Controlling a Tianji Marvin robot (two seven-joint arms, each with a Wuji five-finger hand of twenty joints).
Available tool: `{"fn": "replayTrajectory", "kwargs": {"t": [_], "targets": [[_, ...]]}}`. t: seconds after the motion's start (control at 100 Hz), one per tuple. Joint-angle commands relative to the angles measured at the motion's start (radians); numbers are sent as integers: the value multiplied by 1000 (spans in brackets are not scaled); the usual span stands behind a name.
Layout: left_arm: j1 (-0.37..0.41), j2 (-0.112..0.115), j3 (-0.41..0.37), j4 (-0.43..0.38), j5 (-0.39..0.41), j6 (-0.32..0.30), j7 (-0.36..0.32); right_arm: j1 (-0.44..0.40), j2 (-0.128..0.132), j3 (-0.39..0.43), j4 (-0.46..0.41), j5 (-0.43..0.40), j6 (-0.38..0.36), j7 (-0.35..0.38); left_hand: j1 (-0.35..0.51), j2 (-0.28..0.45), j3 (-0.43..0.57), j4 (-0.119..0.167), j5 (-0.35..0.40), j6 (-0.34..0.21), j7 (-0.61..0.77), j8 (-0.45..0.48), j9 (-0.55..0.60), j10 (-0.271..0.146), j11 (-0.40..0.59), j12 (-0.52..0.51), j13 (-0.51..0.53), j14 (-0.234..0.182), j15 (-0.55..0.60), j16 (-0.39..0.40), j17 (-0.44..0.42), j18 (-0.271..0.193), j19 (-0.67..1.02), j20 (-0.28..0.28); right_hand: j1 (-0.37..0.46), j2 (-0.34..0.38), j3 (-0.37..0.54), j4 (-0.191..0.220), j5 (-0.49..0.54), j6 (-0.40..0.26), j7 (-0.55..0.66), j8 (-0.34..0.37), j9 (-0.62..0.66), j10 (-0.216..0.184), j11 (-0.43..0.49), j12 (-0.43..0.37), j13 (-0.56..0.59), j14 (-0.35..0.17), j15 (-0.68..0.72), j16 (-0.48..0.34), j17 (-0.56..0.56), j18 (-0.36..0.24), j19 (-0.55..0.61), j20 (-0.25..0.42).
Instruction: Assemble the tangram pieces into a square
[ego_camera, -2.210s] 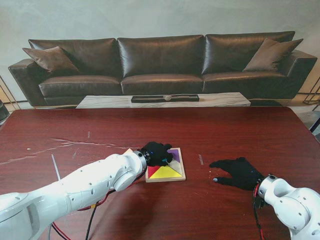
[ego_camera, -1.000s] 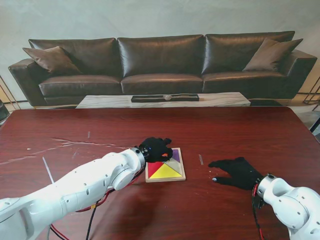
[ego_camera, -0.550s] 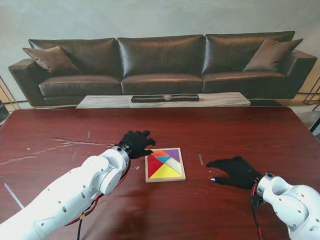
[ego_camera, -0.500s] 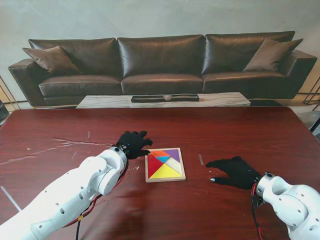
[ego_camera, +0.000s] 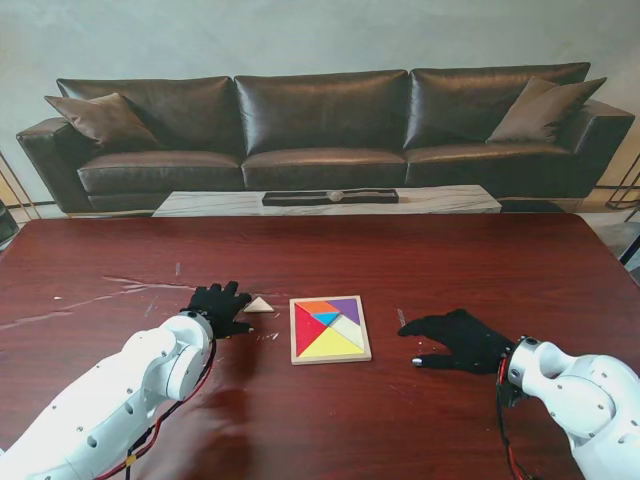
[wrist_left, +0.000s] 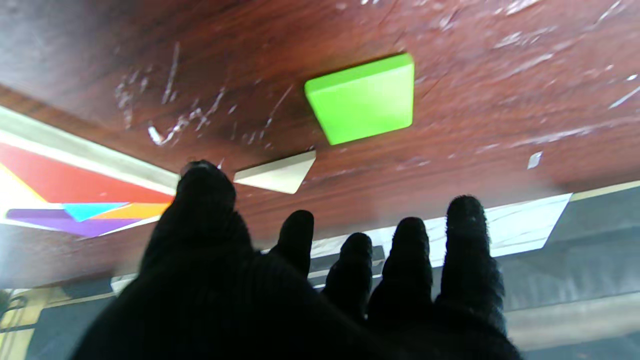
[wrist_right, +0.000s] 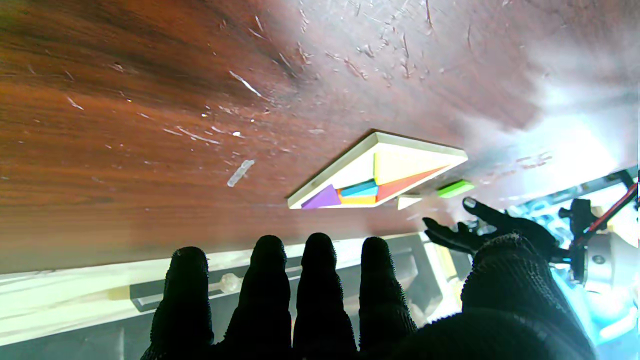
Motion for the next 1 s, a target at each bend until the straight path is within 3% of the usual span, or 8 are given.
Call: {"fn": "replayTrajectory", "kwargs": {"t": [0.0,0.12,0.29,0.54,0.84,0.86,0.94,0.99], "targets": [[5,10,-8,26,-12,6,-3,7,5,-9,2,4,-11,4,-42,-12,3,45,-50,26,-50,-11,-44,47,-53,-12,-51,23,-32,-17,-24,40,-32,-17,-48,-13,-4,21,-34,-11,-18,-12,-41,-12,-15,-9,-36,-24,-8,-10,-6,-13,-15,-21],[-2,10,-12,55,-30,2,4,19,6,-20,13,13,-16,7,-59,-38,6,46,-87,36,-116,-20,-46,48,-86,-49,-94,21,-53,-37,-51,58,-64,-35,-52,-18,-1,22,-34,-12,-21,-13,-39,-14,-15,-9,-35,-24,-4,-12,-6,-10,-17,-22],[-24,10,-1,92,-50,-7,8,23,6,-27,19,20,-15,13,-58,-68,10,48,-80,34,-180,-50,-49,51,-96,-97,-110,14,-60,-47,-58,63,-77,-41,-54,-22,2,22,-33,-11,-23,-13,-35,-16,-14,-10,-32,-21,-2,-13,-6,-7,-18,-22],[-49,22,2,114,-52,-43,-53,7,7,-14,9,21,-11,18,-30,-109,24,50,-77,-3,-181,-76,-45,2,-99,-130,-107,-24,-72,-68,-50,49,-92,-56,-56,-17,6,23,-33,-9,-24,-13,-31,-17,-14,-10,-29,-23,-1,-14,-6,-4,-18,-22],[-68,38,16,129,-44,-90,-136,-7,6,-6,-5,20,2,23,31,-164,116,41,-71,-27,-124,0,0,-67,-38,-62,-25,-91,-37,-99,22,-51,-52,-95,-54,-4,9,23,-36,-5,-28,-13,-30,-20,-15,-11,-28,-23,-1,-14,-10,4,-16,-21],[-69,39,17,131,-44,-91,-139,-8,6,-6,-5,20,2,23,4,-188,204,31,-72,-30,-100,-2,5,-73,-19,-79,-19,-96,-28,-108,28,-61,-42,-107,-54,-3,9,23,-36,-4,-28,-13,-29,-19,-15,-11,-29,-23,-2,-14,-10,4,-16,-21],[-70,41,18,135,-46,-98,-148,-11,6,-4,-8,17,3,21,18,-206,251,29,-47,-38,-78,2,28,-88,19,-66,7,-101,-11,-101,51,-81,-29,-103,-55,3,9,23,-35,-5,-29,-12,-29,-19,-15,-11,-28,-24,-2,-14,-10,5,-14,-21],[-70,43,20,135,-45,-101,-157,-12,6,-3,-10,17,4,21,15,-229,334,20,-29,-50,-41,2,62,-95,64,-68,36,-99,9,-95,77,-106,-16,-98,-53,4,10,23,-36,-4,-29,-12,-30,-19,-16,-11,-29,-24,-2,-14,-11,4,-14,-21]]}}
